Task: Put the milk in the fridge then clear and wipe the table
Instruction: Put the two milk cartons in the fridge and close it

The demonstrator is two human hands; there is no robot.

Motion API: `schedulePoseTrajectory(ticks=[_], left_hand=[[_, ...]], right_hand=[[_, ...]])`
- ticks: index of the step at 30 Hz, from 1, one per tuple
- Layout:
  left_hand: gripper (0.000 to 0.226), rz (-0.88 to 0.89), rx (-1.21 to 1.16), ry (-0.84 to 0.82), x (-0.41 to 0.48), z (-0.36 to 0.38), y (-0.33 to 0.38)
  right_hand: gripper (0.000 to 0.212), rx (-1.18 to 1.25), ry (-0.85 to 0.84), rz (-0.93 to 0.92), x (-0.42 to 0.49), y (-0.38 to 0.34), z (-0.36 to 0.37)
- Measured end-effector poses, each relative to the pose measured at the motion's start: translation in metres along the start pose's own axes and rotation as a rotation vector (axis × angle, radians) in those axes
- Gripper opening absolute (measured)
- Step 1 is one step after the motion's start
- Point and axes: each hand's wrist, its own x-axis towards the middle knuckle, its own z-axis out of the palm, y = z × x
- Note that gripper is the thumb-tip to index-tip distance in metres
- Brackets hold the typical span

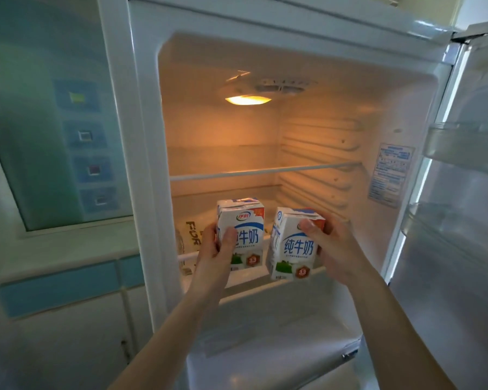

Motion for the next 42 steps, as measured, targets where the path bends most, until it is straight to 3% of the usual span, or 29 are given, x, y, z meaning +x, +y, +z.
schedulePoseTrajectory(ticks=[7, 10, 16, 21, 32, 35, 39, 42], left_hand=[[0.031, 0.014, 0.011, 0.032, 0.032, 0.014, 0.001], [0.024, 0.026, 0.037, 0.045, 0.046, 0.018, 0.001], [0.02, 0.034, 0.103, 0.067, 0.066, 0.021, -0.006], [0.031, 0.067, 0.187, 0.143, 0.082, 0.025, -0.014], [0.022, 0.036, 0.185, 0.177, 0.094, 0.027, -0.027], [0.032, 0.076, 0.281, 0.156, 0.092, 0.026, -0.022], [0.055, 0.104, 0.482, 0.155, 0.091, 0.025, -0.019], [0.065, 0.087, 0.613, 0.188, 0.093, 0.024, -0.02]], right_hand=[[0.028, -0.005, -0.076, -0.023, 0.055, -0.005, 0.0], [0.049, -0.013, -0.103, -0.04, 0.074, -0.001, 0.001], [0.068, -0.012, -0.125, -0.019, 0.104, 0.014, 0.0], [0.038, -0.035, -0.124, -0.012, 0.125, 0.025, -0.001], [0.032, -0.039, -0.139, 0.034, 0.137, 0.04, 0.001], [0.022, -0.13, -0.175, 0.0, 0.137, 0.037, 0.0], [0.047, -0.32, -0.24, -0.007, 0.135, 0.035, -0.007], [0.049, -0.398, -0.216, -0.016, 0.13, 0.044, -0.007]])
